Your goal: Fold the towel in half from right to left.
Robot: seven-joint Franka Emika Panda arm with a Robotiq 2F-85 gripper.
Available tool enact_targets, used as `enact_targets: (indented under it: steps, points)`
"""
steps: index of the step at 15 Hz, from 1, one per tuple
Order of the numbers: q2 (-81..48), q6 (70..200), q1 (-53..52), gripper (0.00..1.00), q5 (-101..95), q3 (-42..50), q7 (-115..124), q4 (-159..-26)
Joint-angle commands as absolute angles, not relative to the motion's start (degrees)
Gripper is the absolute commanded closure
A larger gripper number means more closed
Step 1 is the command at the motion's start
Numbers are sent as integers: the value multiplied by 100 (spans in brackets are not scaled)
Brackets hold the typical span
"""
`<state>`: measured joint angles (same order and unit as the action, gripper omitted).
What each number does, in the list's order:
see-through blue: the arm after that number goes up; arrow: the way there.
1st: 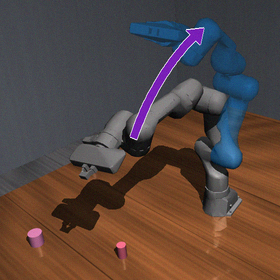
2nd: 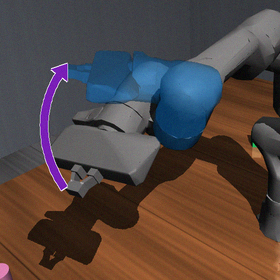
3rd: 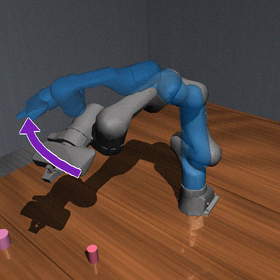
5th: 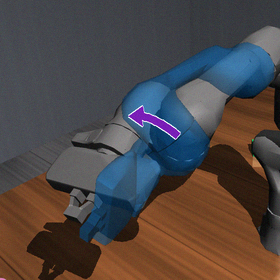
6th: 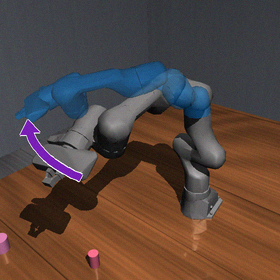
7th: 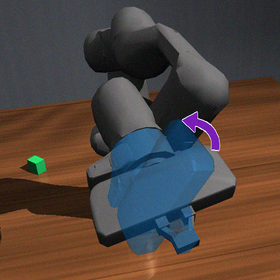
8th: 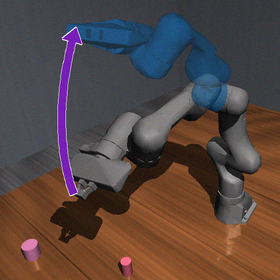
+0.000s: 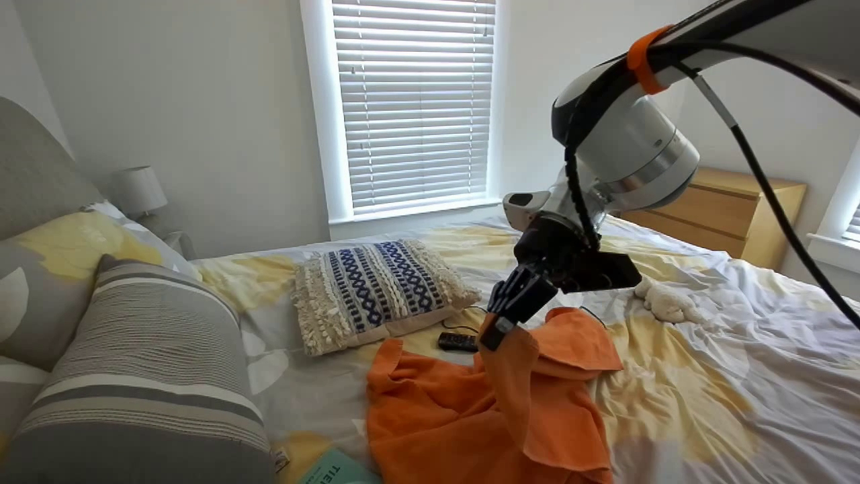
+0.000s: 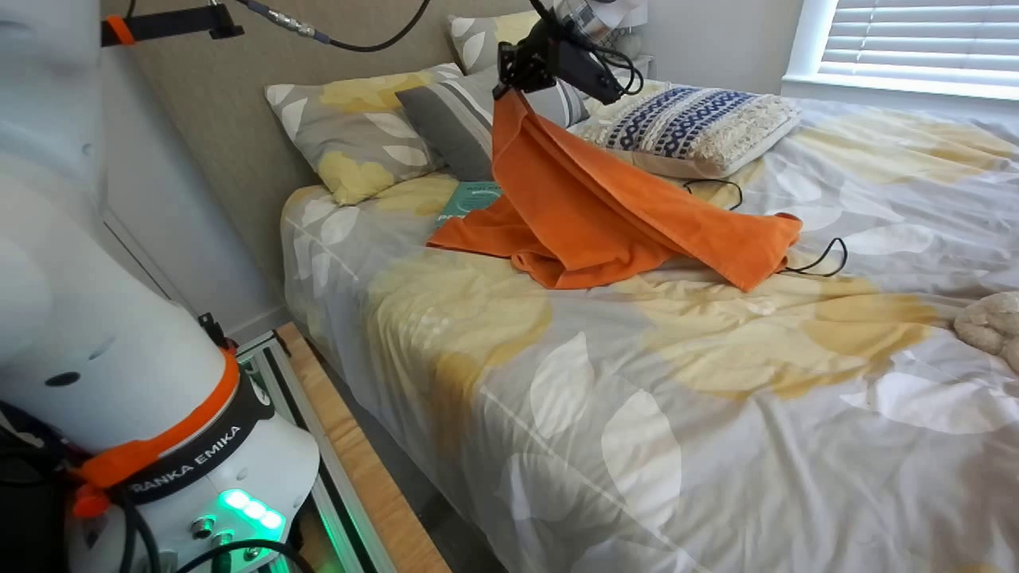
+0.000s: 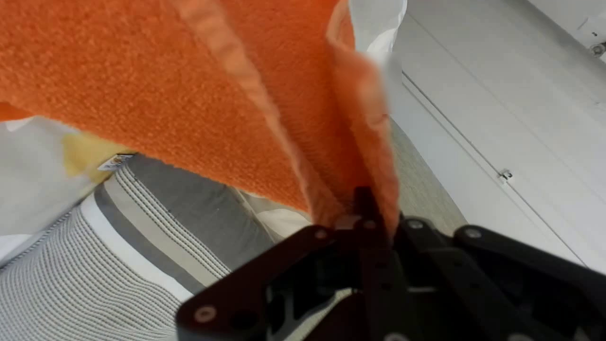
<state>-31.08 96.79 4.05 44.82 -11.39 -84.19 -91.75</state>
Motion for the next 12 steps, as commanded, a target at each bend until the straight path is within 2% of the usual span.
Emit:
enact_targets:
  steps: [1,12]
  points:
    - [-3539,9389,331,99,5040,-1254,-8650,-8898]
    - [-3570,9369,237,97,5384,-1100,-8742,-8887]
